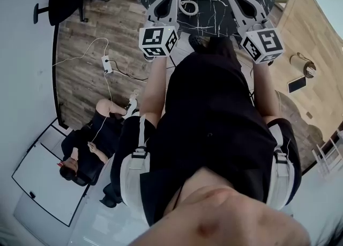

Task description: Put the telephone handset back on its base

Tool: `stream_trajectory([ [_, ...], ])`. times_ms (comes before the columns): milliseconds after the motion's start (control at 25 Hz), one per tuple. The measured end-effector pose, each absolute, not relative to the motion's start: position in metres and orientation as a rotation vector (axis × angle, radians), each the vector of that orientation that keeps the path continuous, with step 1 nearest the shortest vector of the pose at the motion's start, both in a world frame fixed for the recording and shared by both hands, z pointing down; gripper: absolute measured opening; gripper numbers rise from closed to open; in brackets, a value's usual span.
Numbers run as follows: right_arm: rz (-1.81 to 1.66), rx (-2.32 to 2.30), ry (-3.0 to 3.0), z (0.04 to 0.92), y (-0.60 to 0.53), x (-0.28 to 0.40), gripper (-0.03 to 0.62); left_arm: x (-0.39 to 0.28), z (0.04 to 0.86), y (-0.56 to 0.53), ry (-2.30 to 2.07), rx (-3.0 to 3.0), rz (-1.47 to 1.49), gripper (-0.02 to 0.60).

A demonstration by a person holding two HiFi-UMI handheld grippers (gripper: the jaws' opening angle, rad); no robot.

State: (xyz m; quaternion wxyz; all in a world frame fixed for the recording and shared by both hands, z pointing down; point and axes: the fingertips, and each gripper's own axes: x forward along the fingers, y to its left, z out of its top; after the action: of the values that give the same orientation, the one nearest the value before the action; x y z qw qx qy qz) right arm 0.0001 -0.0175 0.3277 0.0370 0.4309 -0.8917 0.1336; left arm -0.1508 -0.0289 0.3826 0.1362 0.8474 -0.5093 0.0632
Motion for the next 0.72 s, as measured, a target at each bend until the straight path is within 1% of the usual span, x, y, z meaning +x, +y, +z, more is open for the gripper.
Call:
stream_trajectory([
  [200,0.338,1.367,-2.735,0.317,-0.018,0.008,0.029,-0.147,0.374,-0.031,-1.458,2.476,0.162,0.025],
  [720,0.345,1.419,-2.713,0.316,-0.023,0.019,0.029,-0.143,0.361,-0.035,-1.433,2.491,0.151,0.025],
])
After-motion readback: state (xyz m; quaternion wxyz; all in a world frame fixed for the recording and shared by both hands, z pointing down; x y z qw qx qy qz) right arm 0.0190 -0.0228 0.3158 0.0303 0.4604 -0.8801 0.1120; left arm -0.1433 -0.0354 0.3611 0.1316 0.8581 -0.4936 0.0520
